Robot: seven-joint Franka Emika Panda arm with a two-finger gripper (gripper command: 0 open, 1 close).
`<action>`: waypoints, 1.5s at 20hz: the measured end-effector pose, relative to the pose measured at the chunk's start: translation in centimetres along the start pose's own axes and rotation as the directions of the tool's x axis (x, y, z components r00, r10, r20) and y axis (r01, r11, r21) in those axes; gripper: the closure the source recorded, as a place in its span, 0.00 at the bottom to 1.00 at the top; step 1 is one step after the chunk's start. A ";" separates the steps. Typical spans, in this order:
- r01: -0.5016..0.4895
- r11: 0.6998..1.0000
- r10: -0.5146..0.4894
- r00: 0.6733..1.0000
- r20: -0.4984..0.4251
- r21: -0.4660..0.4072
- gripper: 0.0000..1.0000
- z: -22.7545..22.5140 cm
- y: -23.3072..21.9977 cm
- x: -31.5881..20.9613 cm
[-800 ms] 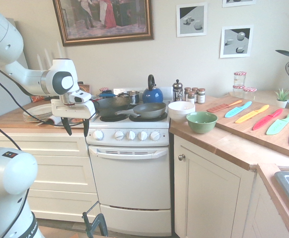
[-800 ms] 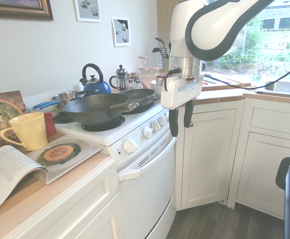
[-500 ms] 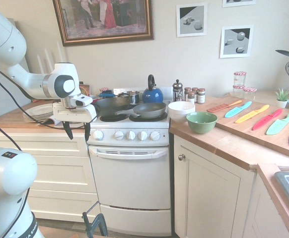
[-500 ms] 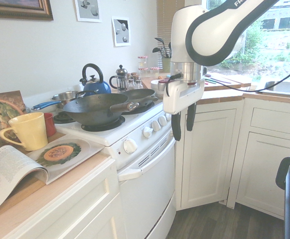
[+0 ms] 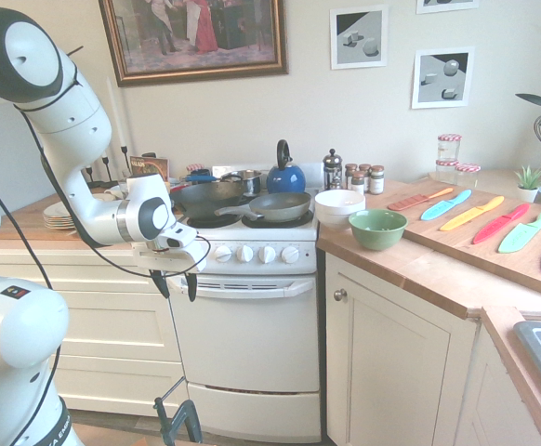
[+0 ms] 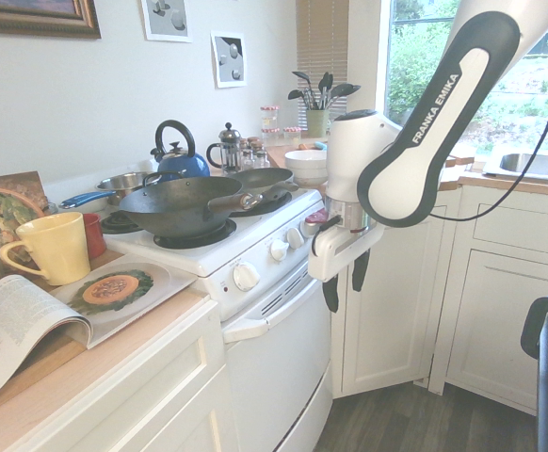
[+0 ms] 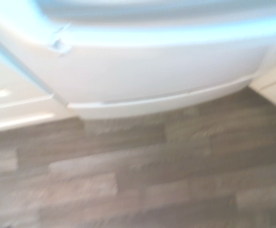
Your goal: Open the oven
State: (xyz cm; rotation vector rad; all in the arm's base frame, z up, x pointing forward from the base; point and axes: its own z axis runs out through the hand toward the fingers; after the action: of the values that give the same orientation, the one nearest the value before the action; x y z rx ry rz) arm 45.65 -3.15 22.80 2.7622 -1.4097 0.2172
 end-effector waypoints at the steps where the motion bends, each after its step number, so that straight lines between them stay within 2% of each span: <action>1: 0.000 1.000 0.000 1.000 -0.014 0.003 0.00 0.4 -0.3 1.0; 4: -0.011 1.000 0.012 0.999 -0.035 0.024 0.00 0.7 -1.9 3.7; 13: 0.059 0.997 -0.057 0.997 -0.044 0.051 0.00 2.6 -6.6 8.3; 20: 0.078 0.994 -0.076 0.997 -0.033 0.071 0.00 6.6 -7.7 8.8; 26: 0.078 0.988 -0.068 0.995 -0.075 0.131 0.00 8.4 -5.2 7.3; 30: 0.063 0.996 -0.063 0.998 0.002 0.063 0.00 12.0 0.8 3.0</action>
State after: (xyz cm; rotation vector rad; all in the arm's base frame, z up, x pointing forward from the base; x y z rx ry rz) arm 48.05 -7.09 11.31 2.8539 -1.3366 0.2584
